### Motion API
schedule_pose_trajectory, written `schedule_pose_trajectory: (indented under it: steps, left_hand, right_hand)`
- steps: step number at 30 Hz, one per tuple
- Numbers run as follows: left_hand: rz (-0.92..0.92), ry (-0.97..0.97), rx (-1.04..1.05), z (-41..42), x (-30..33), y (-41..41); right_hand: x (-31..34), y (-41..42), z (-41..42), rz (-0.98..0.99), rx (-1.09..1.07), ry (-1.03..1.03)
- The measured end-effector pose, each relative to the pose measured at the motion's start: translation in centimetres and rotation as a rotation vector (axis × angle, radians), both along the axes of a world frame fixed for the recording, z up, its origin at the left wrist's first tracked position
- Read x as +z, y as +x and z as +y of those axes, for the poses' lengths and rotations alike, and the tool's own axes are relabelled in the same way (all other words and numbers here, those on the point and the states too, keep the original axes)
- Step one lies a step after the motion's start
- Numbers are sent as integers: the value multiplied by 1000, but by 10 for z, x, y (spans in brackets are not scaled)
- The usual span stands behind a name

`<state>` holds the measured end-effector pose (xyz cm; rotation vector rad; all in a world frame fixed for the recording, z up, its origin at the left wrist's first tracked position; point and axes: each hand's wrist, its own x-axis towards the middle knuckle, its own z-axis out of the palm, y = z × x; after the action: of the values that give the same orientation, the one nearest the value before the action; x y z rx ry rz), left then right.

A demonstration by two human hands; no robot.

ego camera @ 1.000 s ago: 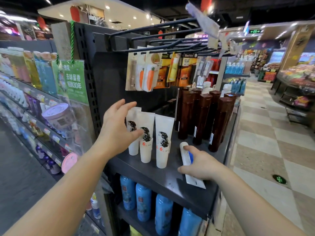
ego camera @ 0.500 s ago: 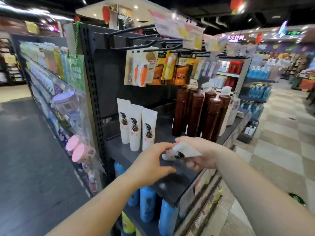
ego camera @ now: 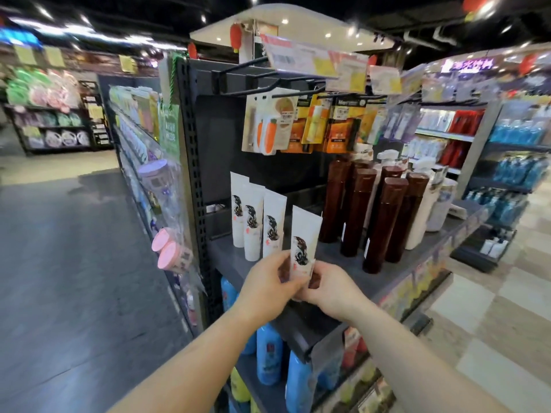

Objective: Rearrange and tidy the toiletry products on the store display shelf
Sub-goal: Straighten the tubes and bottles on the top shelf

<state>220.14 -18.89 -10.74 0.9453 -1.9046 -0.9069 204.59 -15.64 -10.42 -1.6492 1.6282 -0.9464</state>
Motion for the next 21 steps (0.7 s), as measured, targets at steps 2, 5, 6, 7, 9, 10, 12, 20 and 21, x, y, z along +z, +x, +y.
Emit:
schedule_pose_trajectory:
  steps: [2,5,6,7,9,10,12,20,21]
  left_hand:
    - [29,51,35,-4,-9,4]
    - [49,64,196,-14,-22,17]
    - [57,62,227,-18,-25,21]
    - [59,63,236,-21,-27,24]
    - [55,83,232,-23,-30,27]
    - [59,98,228,-24,-31,27]
    - [85,121,222,-24,-32,27]
    - [88,119,165,-22,-31,28]
    - [73,109,163,-22,-30,28]
  right_hand:
    - [-3,6,-8,22,-52,-20]
    - [-8,11,-14,77,-145,-58]
    - [-9,12,-14,111,-168,-71]
    - [-10,12,-14,136,-179,-79]
    - [-11,12,-14,152,-182,-75]
    - [-13,11,-14,155,-188,-71]
    - [-14,12,-13,164,-200,-68]
    - [-13,15,-11,174,-235,-79]
    - [-12,15,-11,161,-232,-72]
